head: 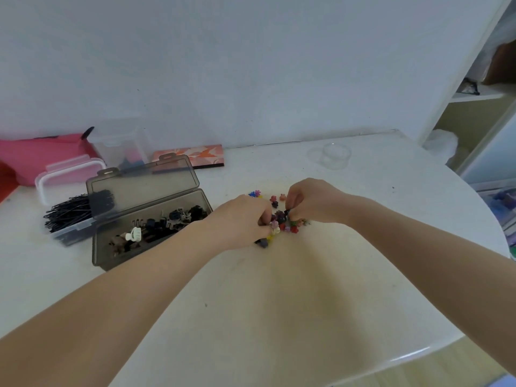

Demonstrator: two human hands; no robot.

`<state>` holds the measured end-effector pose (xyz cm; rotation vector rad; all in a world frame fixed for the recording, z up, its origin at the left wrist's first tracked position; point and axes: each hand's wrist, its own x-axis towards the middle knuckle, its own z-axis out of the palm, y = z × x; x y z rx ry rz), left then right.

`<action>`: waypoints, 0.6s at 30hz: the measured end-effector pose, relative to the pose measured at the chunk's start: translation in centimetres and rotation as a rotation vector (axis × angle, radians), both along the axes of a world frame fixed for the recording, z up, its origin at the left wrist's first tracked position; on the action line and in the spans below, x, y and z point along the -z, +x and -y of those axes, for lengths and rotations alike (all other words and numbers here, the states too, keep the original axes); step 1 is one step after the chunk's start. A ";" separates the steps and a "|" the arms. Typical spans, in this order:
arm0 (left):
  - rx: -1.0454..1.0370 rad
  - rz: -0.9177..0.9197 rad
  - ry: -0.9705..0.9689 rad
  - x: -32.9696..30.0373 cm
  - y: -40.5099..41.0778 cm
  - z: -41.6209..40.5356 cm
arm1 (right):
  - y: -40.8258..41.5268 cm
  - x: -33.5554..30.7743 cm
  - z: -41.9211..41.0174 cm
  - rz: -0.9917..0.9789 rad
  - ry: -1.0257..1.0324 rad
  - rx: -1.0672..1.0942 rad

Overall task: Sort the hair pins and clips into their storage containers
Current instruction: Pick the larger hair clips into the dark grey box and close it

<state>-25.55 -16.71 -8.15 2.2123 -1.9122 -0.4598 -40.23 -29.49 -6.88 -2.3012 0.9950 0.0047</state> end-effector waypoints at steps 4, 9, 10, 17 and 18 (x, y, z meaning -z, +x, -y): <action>-0.085 -0.210 -0.062 -1.0 0.6 0.2 | -1.1 -0.6 1.0 0.108 0.067 0.059; -0.182 -0.423 -0.083 -1.8 1.1 0.4 | -1.8 -1.2 1.2 0.191 0.193 0.093; -0.203 -0.460 -0.084 -1.8 1.1 0.4 | -1.8 -1.3 1.2 0.203 0.217 0.093; -0.388 -0.698 -0.088 -1.4 0.4 1.1 | -1.7 -1.2 1.0 0.261 0.322 0.086; -0.427 -0.745 -0.087 -1.5 0.2 1.3 | -1.7 -1.2 1.0 0.280 0.359 0.090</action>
